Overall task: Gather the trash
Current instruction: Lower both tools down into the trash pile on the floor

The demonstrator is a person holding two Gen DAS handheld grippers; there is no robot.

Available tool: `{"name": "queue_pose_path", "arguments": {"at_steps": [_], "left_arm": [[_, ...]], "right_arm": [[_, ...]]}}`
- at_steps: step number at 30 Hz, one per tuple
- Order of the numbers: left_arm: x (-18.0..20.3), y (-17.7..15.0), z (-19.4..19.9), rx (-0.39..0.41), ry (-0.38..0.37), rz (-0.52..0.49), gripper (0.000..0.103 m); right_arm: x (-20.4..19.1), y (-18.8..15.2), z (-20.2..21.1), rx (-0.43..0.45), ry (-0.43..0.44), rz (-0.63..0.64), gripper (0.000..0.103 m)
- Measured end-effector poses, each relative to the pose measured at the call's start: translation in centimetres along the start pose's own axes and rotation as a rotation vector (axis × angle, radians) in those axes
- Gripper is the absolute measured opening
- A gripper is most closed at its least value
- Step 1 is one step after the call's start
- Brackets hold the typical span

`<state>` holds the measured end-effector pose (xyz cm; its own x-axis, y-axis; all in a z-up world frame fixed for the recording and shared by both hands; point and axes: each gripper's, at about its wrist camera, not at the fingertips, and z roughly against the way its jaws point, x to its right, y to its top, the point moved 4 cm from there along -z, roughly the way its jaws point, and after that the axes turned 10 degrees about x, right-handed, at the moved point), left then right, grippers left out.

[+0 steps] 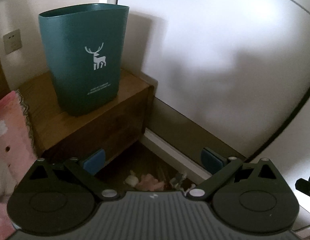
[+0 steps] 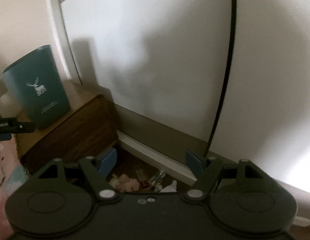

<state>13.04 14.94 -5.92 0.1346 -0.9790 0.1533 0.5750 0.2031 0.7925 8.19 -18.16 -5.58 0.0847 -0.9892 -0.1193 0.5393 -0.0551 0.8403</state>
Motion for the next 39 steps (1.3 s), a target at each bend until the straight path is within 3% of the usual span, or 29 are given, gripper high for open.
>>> {"name": "queue_pose_path", "arguments": {"at_steps": [5, 8, 12, 20, 25, 29, 39], "left_arm": [[0.6, -0.5, -6.2, -0.029, -0.012, -0.021, 0.103], [0.6, -1.4, -11.4, -0.062, 0.004, -0.038, 0.103], [0.2, -3.6, -17.9, -0.104, 0.030, -0.056, 0.103], [-1.2, -11.4, -31.2, -0.328, 0.058, -0.036, 0.102], [-1.9, -16.2, -37.8, -0.445, 0.040, 0.065, 0.103], [-2.0, -19.9, -42.6, -0.526, 0.045, 0.123, 0.102], [-1.3, -27.5, -49.5, -0.653, 0.021, 0.099, 0.102]], "right_arm": [[0.6, -1.4, -6.1, -0.055, 0.020, 0.052, 0.076], [0.2, -2.9, -10.6, -0.063, 0.040, 0.146, 0.076], [-0.7, -6.0, -16.8, -0.096, 0.121, 0.233, 0.076], [-3.7, -16.6, -29.0, -0.347, 0.295, 0.295, 0.075], [-6.1, -24.7, -33.8, -0.508, 0.404, 0.330, 0.075], [-7.2, -29.2, -36.5, -0.613, 0.457, 0.345, 0.075], [-8.9, -36.0, -40.9, -0.726, 0.515, 0.400, 0.075]]}}
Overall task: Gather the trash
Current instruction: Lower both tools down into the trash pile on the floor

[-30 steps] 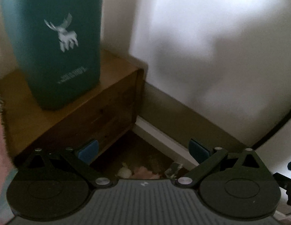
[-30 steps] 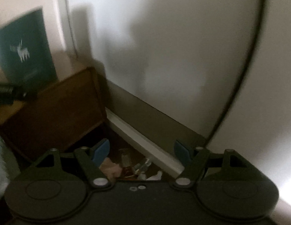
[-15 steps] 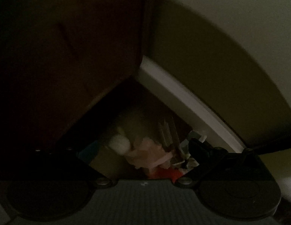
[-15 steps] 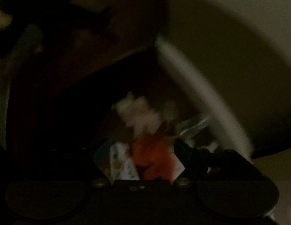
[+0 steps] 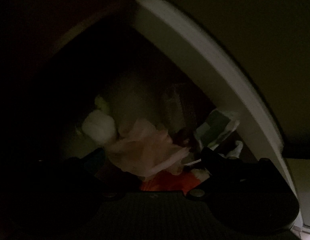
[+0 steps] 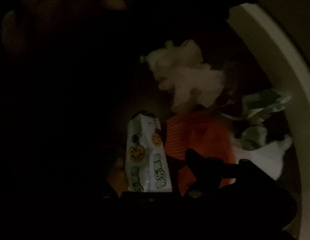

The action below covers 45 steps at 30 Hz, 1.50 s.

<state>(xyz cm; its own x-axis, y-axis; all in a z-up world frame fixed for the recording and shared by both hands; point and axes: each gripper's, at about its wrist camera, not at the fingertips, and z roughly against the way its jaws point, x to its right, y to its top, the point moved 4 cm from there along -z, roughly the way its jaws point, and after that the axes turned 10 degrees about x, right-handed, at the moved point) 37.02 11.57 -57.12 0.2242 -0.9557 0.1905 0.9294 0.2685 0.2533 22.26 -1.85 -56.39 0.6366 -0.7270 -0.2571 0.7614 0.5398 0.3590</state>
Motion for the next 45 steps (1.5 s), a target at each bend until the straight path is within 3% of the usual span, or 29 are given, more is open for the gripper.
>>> {"name": "queue_pose_path", "arguments": {"at_steps": [4, 10, 17, 24, 31, 33, 34, 35, 37, 41, 45], "left_arm": [[-1.0, -0.7, -2.1, -0.040, -0.003, 0.055, 0.102], [-1.5, -1.0, -5.0, -0.083, 0.005, 0.037, 0.102], [-1.8, -1.1, -7.8, -0.159, -0.051, 0.072, 0.102], [-1.6, -1.6, -8.9, -0.179, -0.083, 0.066, 0.097], [-2.4, -2.0, -9.9, -0.215, -0.088, 0.115, 0.063], [-2.5, -2.2, -10.0, -0.216, -0.087, 0.119, 0.052], [-2.4, -2.3, -10.0, -0.216, -0.086, 0.116, 0.048], [-2.4, -2.3, -9.9, -0.213, -0.085, 0.111, 0.043], [-2.5, -2.3, -9.9, -0.211, -0.084, 0.110, 0.033], [-2.3, -2.4, -9.5, -0.194, -0.092, 0.091, 0.024], [-1.9, -2.6, -9.0, -0.173, -0.075, 0.039, 0.019]], "right_arm": [[-0.1, 0.3, -4.0, -0.028, -0.003, -0.043, 0.075], [0.4, 0.0, -8.4, -0.095, -0.026, -0.068, 0.075], [1.2, -0.6, -10.0, -0.129, 0.009, -0.125, 0.073], [2.5, -0.2, -9.8, -0.117, 0.007, -0.144, 0.072], [3.1, 0.1, -9.7, -0.106, 0.007, -0.155, 0.070], [3.3, 0.3, -9.7, -0.106, 0.009, -0.156, 0.061], [3.2, 0.3, -10.1, -0.108, 0.005, -0.155, 0.036], [3.4, 0.3, -10.4, -0.114, -0.010, -0.154, 0.025], [3.9, 0.4, -10.3, -0.116, -0.011, -0.177, 0.025], [4.9, 0.9, -9.8, -0.104, -0.006, -0.195, 0.021], [5.1, 1.3, -8.2, -0.095, -0.023, -0.174, 0.015]]}}
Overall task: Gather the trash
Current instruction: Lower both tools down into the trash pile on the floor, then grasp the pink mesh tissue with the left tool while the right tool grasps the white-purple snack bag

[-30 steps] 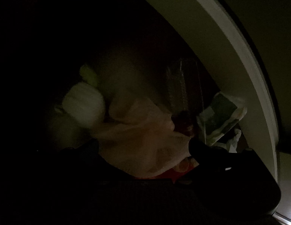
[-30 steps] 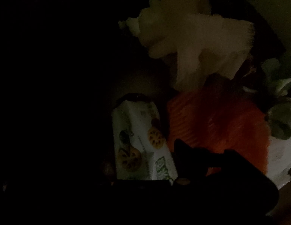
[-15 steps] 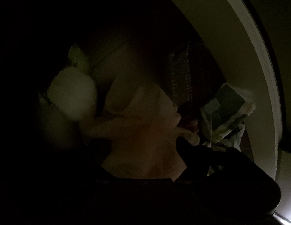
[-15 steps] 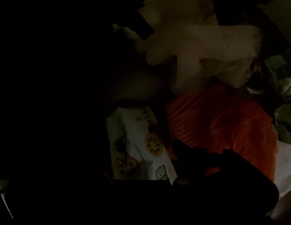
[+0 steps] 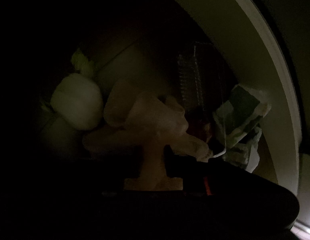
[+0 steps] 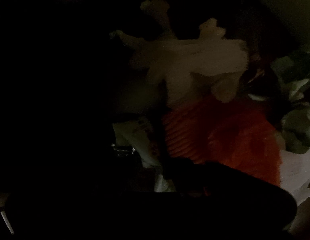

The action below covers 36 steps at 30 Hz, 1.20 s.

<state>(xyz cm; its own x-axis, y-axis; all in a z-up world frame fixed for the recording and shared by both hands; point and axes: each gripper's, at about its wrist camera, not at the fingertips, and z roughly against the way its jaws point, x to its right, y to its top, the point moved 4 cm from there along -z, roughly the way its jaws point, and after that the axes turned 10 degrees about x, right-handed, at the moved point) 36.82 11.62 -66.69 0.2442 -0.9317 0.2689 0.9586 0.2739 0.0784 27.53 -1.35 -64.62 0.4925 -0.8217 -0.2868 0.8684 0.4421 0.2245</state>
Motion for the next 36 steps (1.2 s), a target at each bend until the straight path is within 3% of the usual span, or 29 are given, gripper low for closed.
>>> {"name": "queue_pose_path", "arguments": {"at_steps": [2, 13, 20, 26, 31, 36], "left_arm": [[-0.1, -0.1, 0.3, 0.008, 0.014, -0.006, 0.013], [-0.1, -0.9, 4.3, 0.034, 0.005, -0.025, 0.009], [0.5, -1.9, 9.7, 0.065, 0.008, -0.059, 0.009], [1.9, -2.2, 16.6, 0.146, -0.014, -0.103, 0.006], [2.7, -2.5, 22.1, 0.203, -0.023, -0.135, 0.004], [1.6, -2.9, 23.3, 0.190, 0.000, -0.126, 0.004]], "right_arm": [[0.6, 0.2, 0.7, 0.001, -0.017, 0.005, 0.006], [3.8, 0.9, 8.0, 0.079, -0.078, 0.008, 0.004], [5.3, 0.2, 15.8, 0.162, -0.119, -0.009, 0.004], [0.6, 0.9, 25.1, 0.276, -0.173, -0.032, 0.004], [-0.7, 1.9, 31.8, 0.374, -0.218, -0.046, 0.004], [-1.6, 1.0, 35.4, 0.437, -0.235, -0.054, 0.004]]}}
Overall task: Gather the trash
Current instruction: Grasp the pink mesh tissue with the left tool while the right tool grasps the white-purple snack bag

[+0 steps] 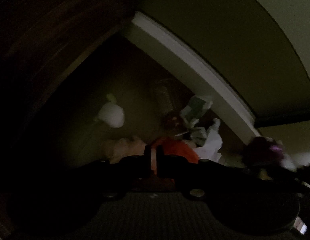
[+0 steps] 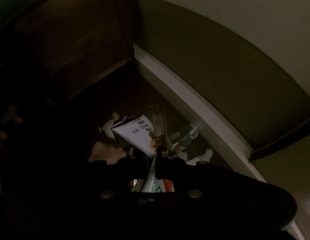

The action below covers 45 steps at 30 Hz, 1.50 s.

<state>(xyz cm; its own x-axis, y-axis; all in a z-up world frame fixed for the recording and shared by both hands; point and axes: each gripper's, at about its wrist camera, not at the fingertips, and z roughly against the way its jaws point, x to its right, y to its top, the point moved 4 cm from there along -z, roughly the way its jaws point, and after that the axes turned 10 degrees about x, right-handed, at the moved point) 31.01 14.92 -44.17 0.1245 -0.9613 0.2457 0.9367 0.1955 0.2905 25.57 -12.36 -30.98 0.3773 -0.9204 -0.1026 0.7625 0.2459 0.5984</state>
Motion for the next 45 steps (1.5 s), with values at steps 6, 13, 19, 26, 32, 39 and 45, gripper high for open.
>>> {"name": "queue_pose_path", "arguments": {"at_steps": [6, 13, 19, 26, 32, 39, 45], "left_arm": [[-2.4, -1.1, -3.6, -0.069, 0.034, 0.105, 0.017], [-3.9, -2.2, -10.6, -0.134, 0.068, 0.153, 0.087], [-4.1, -4.8, -18.3, -0.254, 0.102, 0.070, 0.087], [-4.8, -6.2, -23.5, -0.309, 0.140, 0.064, 0.087], [-4.1, -7.3, -24.6, -0.308, 0.164, 0.034, 0.056], [-3.2, -6.6, -21.6, -0.269, 0.181, 0.008, 0.021], [-1.5, -4.3, -13.0, -0.167, 0.124, 0.007, 0.021]], "right_arm": [[1.3, -2.2, -0.7, -0.027, -0.012, -0.030, 0.004], [3.1, -3.4, -4.6, -0.095, 0.019, -0.066, 0.004], [4.0, -3.8, -8.3, -0.135, 0.042, -0.082, 0.004], [3.3, -4.9, -10.9, -0.162, 0.081, -0.080, 0.004], [3.1, -5.5, -12.2, -0.166, 0.087, -0.079, 0.005], [3.0, -4.7, -11.1, -0.135, 0.066, -0.093, 0.004], [2.0, -1.7, -6.4, -0.058, 0.054, -0.094, 0.005]]}}
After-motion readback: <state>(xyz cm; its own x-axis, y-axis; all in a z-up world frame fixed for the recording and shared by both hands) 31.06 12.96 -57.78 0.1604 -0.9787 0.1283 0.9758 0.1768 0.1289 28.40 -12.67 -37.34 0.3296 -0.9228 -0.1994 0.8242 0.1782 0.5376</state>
